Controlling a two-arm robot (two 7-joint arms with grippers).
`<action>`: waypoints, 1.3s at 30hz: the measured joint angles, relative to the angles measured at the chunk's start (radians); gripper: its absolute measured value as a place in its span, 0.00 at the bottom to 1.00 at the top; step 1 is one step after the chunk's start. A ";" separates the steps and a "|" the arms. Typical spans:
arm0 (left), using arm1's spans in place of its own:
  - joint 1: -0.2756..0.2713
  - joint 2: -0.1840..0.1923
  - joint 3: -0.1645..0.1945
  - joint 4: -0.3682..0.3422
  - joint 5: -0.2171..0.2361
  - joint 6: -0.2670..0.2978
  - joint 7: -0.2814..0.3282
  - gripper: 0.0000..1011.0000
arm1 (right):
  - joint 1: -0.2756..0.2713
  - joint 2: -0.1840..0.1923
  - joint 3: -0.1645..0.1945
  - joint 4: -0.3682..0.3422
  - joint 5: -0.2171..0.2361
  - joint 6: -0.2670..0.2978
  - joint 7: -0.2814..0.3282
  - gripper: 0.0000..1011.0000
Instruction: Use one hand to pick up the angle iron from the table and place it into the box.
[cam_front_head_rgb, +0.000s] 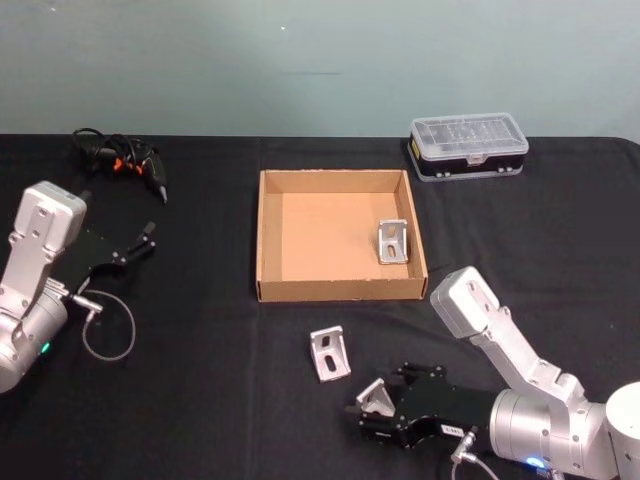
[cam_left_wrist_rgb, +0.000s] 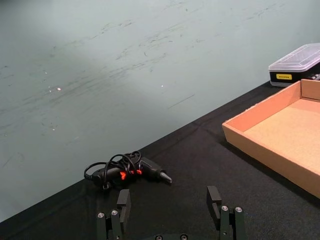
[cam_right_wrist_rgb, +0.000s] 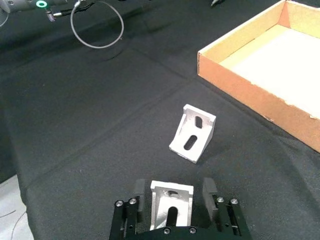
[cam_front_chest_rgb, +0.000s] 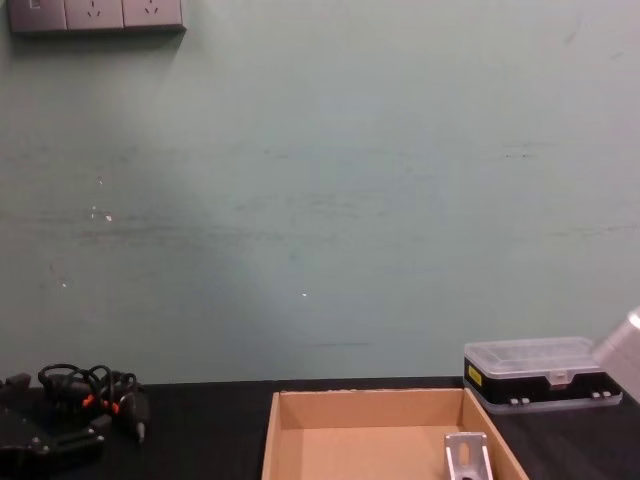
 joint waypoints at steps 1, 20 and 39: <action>0.000 0.000 0.000 0.000 0.000 0.000 0.000 0.99 | -0.001 0.000 0.000 0.000 -0.001 0.000 0.002 0.73; 0.000 0.000 0.000 0.000 0.000 0.000 0.000 0.99 | -0.024 0.013 0.035 -0.040 -0.006 -0.013 -0.002 0.47; 0.000 0.000 0.000 0.000 0.000 0.000 0.000 0.99 | 0.079 -0.039 0.114 -0.071 -0.013 -0.057 -0.054 0.47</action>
